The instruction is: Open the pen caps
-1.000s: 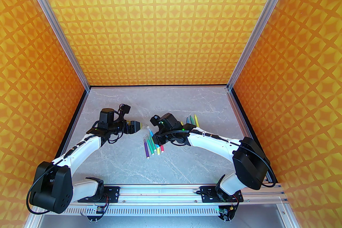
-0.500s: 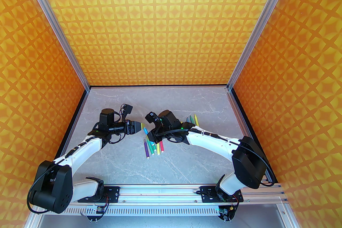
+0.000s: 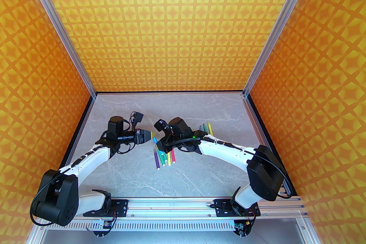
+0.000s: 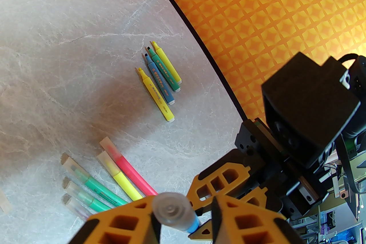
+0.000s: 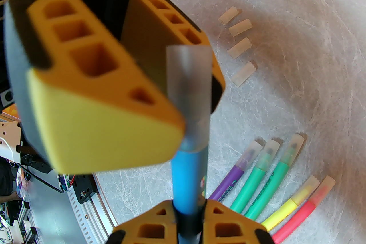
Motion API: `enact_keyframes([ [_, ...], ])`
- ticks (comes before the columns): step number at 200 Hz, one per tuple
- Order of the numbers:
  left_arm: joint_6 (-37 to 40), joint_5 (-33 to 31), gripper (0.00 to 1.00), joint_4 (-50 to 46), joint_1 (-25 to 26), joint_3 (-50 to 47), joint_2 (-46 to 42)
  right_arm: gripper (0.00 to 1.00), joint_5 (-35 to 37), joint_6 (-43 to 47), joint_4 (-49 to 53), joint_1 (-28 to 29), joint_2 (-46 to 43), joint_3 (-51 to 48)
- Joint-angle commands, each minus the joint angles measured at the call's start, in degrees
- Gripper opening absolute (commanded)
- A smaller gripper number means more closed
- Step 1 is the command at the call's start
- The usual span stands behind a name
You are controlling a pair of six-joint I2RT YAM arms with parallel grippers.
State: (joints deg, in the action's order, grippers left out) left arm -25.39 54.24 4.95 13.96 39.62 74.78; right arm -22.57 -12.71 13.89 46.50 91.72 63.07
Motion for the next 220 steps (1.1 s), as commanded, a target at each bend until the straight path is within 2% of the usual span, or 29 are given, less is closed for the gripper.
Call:
enact_keyframes([
  [1,0.1,1.6,0.27,0.5,0.5,0.3,0.8,0.00,-0.4,1.3,-0.5,0.3,0.6,1.4],
  [23,-0.3,1.6,0.17,0.8,0.5,0.5,1.3,0.01,0.1,1.6,-0.8,0.3,0.4,1.1],
  [29,-0.5,1.6,0.15,1.0,0.5,0.4,1.4,0.05,0.4,1.6,-1.1,0.3,0.3,1.0],
  [36,-0.8,1.6,0.12,1.0,0.5,0.6,1.6,0.15,0.6,1.6,-1.6,0.3,0.3,0.8],
  [51,-1.1,1.6,0.08,1.3,0.5,0.7,1.7,0.26,0.8,1.7,-3.0,0.3,0.3,0.2],
  [89,-1.8,1.8,0.04,1.4,0.5,1.0,1.5,0.32,0.9,1.8,-5.9,0.3,1.8,0.0],
  [131,-3.3,2.3,0.01,2.3,0.5,0.9,0.7,0.24,1.3,2.1,-6.5,0.3,2.8,0.1],
  [187,-5.6,2.2,0.00,4.6,0.2,1.2,0.4,0.01,1.4,2.0,-8.2,0.3,0.3,-4.4],
  [220,-10.0,1.0,0.00,9.0,-1.1,1.7,1.5,0.00,0.7,2.6,-8.4,0.3,-1.8,-9.3],
])
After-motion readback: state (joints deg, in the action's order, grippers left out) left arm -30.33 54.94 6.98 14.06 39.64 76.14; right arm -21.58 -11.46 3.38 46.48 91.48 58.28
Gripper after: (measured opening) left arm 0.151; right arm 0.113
